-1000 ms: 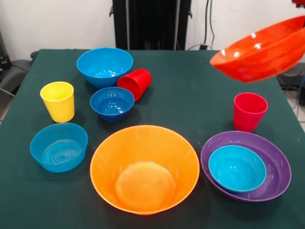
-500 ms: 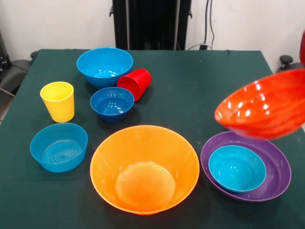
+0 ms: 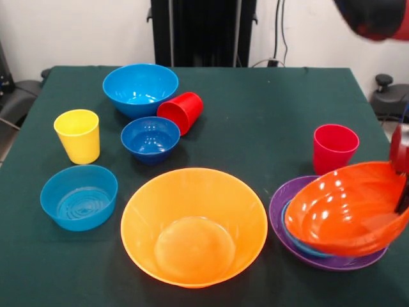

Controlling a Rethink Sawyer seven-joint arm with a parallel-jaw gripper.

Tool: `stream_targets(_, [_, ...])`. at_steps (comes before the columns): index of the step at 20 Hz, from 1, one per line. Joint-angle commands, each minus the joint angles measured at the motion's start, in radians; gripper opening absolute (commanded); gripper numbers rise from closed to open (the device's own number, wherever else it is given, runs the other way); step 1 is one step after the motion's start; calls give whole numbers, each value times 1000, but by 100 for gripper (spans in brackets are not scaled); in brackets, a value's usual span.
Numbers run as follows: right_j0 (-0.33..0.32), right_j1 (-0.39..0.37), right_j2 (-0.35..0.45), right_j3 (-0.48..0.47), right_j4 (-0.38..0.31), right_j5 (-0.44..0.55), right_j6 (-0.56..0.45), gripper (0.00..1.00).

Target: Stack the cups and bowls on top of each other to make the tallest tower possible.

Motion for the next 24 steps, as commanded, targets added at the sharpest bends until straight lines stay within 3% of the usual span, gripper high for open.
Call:
stream_targets(1, [-27, 51, 101, -14, -38, -3, -41, 0])
stream_targets(12, [-17, -60, 109, 218, -42, -101, -8, 0])
stream_targets(21, [2, -75, 99, 254, -48, -105, 3, 0])
stream_targets(22, [1, -70, 99, 243, -46, -93, 2, 100])
stream_targets(24, [-3, -66, 104, 231, -52, -88, -25, 100])
